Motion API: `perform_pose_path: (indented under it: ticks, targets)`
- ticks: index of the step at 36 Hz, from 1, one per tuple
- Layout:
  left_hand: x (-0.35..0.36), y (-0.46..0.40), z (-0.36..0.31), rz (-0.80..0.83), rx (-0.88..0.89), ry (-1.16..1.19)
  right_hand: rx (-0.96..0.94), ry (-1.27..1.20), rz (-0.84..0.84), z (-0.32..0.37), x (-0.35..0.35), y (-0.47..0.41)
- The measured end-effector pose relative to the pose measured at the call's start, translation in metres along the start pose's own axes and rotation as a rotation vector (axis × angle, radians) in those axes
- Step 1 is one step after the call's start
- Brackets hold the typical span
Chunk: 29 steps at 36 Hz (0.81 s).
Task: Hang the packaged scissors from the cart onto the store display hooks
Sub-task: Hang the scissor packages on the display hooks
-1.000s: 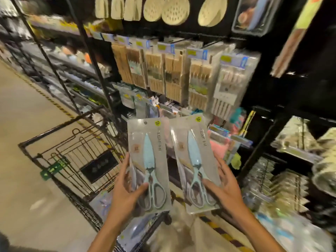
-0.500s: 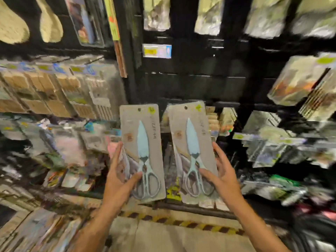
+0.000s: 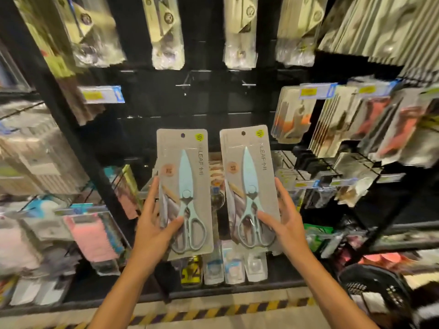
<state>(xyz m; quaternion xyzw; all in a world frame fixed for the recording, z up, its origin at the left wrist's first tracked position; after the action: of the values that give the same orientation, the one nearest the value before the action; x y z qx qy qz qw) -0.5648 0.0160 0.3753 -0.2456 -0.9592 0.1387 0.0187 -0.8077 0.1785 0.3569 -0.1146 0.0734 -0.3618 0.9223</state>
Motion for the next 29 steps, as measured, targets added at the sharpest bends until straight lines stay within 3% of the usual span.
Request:
perform_pose_path:
  ticks: [15,29]
  targets:
    - [0.004,-0.111,-0.009,0.076,0.114,0.078,-0.101,-0.001,-0.091,0.01,0.025,-0.085]
    - [0.019,-0.146,-0.021,0.123,0.204,0.034,-0.06,-0.003,-0.14,0.002,0.018,-0.126]
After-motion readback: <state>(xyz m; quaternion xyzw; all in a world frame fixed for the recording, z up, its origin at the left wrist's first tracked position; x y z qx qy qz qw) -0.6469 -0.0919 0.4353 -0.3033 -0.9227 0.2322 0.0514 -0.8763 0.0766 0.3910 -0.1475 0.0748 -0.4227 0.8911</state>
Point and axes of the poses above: each hand's wrist, its own y-axis away from the middle knuckle, its own x-axis out of the palm, z = x × y, the point moved 3 cm from there along -y, towards the middle knuckle, and after that the axes turned 4 degrees about y, right-handed, at the moved point
